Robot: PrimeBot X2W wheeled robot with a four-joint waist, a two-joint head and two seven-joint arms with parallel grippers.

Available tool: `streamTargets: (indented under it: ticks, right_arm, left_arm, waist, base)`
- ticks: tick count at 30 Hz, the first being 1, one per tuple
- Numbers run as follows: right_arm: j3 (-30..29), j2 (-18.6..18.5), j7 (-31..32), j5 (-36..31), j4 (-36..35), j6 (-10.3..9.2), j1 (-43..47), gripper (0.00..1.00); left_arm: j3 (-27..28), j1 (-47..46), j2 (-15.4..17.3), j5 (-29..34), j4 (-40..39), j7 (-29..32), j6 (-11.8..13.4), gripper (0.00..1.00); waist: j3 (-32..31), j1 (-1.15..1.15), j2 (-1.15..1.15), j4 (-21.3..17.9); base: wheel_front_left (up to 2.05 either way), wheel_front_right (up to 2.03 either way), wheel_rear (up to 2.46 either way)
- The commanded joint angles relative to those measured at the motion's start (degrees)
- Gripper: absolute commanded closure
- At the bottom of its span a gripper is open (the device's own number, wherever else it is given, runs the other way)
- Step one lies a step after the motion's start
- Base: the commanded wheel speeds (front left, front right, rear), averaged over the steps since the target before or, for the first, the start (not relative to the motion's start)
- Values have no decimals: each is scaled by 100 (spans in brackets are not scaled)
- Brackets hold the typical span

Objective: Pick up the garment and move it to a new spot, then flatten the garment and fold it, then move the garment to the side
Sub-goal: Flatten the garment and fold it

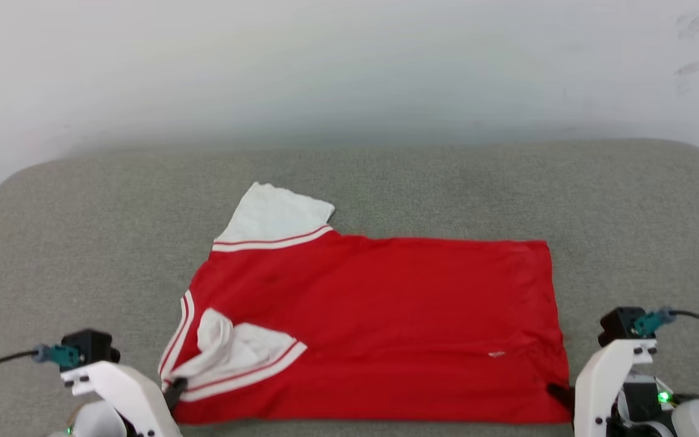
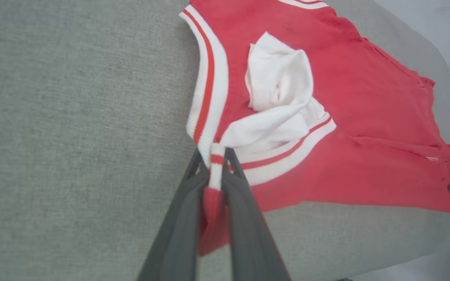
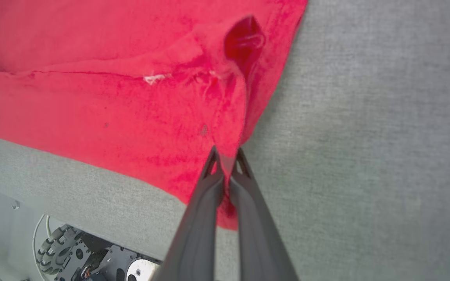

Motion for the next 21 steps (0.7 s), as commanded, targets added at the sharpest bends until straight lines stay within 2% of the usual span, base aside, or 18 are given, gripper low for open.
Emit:
streamTargets:
  ticks: [1, 3, 4, 5, 6, 9, 14, 18, 21]
  right_arm:
    - [-49, -39, 25, 34, -78, -2, 165, 100]
    - [-110, -14, 56, 11, -140, -2, 317, 100]
    - [-139, 24, 25, 18, -161, -2, 387, 82]
    - [-172, 51, -67, 15, -176, -2, 448, 0]
    - [-192, 63, -162, -9, -183, -2, 508, 0]
    - [-237, 103, -714, -140, -287, -1, 603, 0]
    - [-208, 5, -2066, -665, -528, -2, 619, 0]
    - [-372, 132, -3051, -1049, -643, -2, 439, 0]
    - [-483, 258, -3537, -1321, -721, -2, 279, 0]
  left_arm:
    - [-17, 151, 30, -64, -48, 86, 37, 100]
    - [-25, 264, 49, -119, -83, 128, 72, 100]
    - [-26, 315, 12, -153, -80, 130, 75, 100]
    - [-49, 345, -23, -160, -70, 126, 70, 69]
    - [-67, 349, -54, -145, -38, 97, 70, 0]
    - [-58, 221, -160, -56, 69, -82, 40, 0]
    - [31, -81, -260, 269, 204, -602, -30, 0]
    - [79, -497, -317, 535, 280, -942, -87, 0]
    - [94, -942, -361, 712, 433, -1074, -172, 0]
  waist:
    - [-63, 0, 0, 10]
    - [-80, 0, 0, 7]
    - [-86, 0, 0, 8]
    - [-92, 0, 0, 15]
    - [-97, 0, 0, 24]
    - [-110, 0, 0, 42]
    - [-130, 0, 0, -56]
    - [-68, 0, 0, -206]
    - [29, 0, 0, -330]
  base:
    - [0, 0, 0]
    - [0, 0, 0]
    - [0, 0, 0]
    - [0, 0, 0]
    - [0, 0, 0]
    - [0, 0, 0]
    - [0, 0, 0]
    - [0, 0, 0]
    - [0, 0, 0]
